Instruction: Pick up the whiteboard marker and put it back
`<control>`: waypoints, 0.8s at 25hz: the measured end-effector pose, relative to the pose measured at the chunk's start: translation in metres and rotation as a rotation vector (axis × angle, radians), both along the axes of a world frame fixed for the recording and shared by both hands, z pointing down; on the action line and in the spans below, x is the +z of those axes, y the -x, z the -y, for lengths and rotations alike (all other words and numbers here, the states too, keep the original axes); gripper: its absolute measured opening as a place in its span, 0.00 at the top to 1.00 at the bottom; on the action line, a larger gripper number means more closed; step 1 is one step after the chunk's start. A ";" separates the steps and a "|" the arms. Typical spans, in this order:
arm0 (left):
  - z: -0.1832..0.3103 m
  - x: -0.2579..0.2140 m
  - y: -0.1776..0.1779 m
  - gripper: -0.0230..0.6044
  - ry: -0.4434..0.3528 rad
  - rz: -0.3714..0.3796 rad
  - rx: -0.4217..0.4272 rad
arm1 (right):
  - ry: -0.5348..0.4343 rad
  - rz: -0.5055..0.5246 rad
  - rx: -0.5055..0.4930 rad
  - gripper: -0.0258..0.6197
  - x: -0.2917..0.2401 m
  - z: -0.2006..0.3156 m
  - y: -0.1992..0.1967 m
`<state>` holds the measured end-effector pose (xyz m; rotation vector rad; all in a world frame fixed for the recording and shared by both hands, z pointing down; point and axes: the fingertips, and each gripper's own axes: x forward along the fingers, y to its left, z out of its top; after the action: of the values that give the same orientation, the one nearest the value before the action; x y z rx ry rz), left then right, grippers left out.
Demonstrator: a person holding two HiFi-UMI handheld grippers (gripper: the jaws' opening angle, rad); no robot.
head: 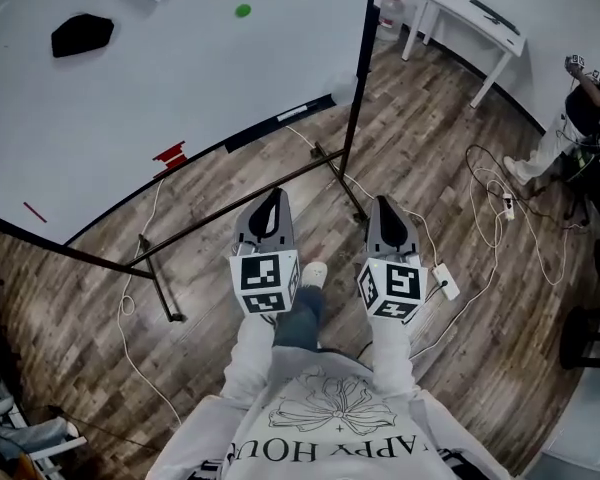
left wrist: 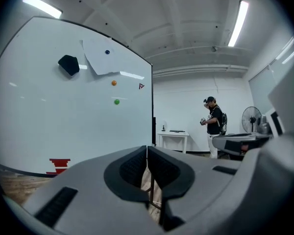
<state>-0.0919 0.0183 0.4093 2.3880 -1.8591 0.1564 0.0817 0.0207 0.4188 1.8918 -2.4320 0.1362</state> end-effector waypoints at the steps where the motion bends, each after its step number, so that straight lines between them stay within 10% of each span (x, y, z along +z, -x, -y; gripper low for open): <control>1: 0.015 0.001 -0.002 0.95 0.002 0.000 0.002 | 0.000 0.000 0.005 0.96 0.000 0.014 -0.003; 20: 0.275 0.012 -0.035 0.95 0.061 0.078 0.104 | 0.006 0.005 0.050 0.96 -0.007 0.268 -0.029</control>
<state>-0.0574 -0.2564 0.4212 2.4709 -1.7349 0.3158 0.1102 -0.2472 0.4114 1.9523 -2.3855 0.1502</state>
